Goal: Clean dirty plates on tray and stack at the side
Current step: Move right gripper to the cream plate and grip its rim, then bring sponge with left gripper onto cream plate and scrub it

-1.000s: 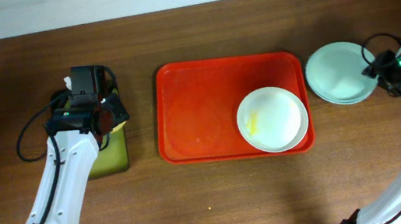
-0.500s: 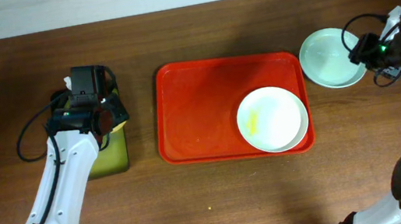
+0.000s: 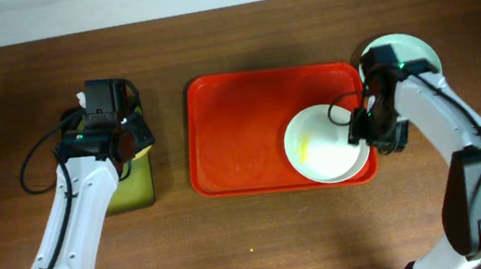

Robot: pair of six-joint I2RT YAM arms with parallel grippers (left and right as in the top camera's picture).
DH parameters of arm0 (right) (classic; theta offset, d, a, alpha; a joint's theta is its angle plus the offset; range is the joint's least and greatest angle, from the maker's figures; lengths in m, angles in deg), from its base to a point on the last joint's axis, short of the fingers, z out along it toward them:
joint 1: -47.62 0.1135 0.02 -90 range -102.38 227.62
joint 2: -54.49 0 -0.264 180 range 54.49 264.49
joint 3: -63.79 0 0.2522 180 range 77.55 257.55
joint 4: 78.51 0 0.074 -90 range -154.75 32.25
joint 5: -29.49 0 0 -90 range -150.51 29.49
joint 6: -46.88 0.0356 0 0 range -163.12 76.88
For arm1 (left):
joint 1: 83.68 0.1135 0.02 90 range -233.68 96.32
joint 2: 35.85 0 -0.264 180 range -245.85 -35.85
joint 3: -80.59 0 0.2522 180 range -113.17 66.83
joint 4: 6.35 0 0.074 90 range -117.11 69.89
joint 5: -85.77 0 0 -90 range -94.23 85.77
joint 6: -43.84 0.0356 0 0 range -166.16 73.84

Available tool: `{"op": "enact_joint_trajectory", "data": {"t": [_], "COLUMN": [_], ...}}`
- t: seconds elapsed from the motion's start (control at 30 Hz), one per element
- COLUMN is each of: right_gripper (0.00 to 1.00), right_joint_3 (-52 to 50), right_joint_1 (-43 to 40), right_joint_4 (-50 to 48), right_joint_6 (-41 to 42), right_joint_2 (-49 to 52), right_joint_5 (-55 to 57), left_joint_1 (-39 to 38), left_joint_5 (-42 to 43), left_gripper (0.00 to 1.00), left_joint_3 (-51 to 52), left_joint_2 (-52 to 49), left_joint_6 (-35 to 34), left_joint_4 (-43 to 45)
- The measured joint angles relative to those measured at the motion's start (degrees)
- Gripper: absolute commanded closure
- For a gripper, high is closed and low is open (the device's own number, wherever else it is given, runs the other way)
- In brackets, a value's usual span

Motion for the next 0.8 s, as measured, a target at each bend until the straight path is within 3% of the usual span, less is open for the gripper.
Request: {"op": "enact_joint_trajectory", "data": {"t": [0.27, 0.43, 0.47, 0.5, 0.53, 0.6, 0.7, 0.8], "right_gripper": [0.47, 0.76, 0.88, 0.91, 0.91, 0.64, 0.62, 0.62], "right_joint_3": [-5.88, -9.46, -9.62, -9.75, -9.97, -10.14, -10.16, -10.16], "right_joint_1": [3.48, 3.50, 3.48, 3.48, 3.48, 4.15, 8.66, 9.07], "right_joint_4": [-6.88, -13.49, -15.50, -17.42, -19.41, -23.10, -24.30, -24.55], "right_joint_6": [8.13, 10.21, 9.81, 9.33, 8.20, 5.31, 2.21, 4.37], "right_joint_2": [0.09, 0.04, 0.00, 0.00, 0.00, 0.04, 0.04, 0.04], "right_joint_5": [-0.39, 0.48, 0.28, -0.24, -1.36, -4.55, -4.11, -1.46], "left_joint_1": [0.00, 0.00, 0.00, 0.00, 0.00, 0.00, 0.00, 0.00], "left_joint_5": [0.00, 0.02, 0.02, 0.02, 0.00, 0.04, 0.57, 0.70], "left_gripper": [1.00, 1.00, 1.00, 1.00, 1.00, 1.00, 1.00, 1.00], "left_joint_3": [0.00, 0.00, 0.00, 0.00, 0.00, 0.00, 0.00, 0.00], "left_joint_2": [0.00, 0.00, 0.00, 0.00, 0.00, 0.00, 0.00, 0.00], "left_joint_6": [0.00, 0.00, 0.00, 0.00, 0.00, 0.00, 0.00, 0.00], "left_joint_4": [-0.02, -0.07, -0.04, -0.04, -0.02, 0.00, 0.20, 0.20]}}
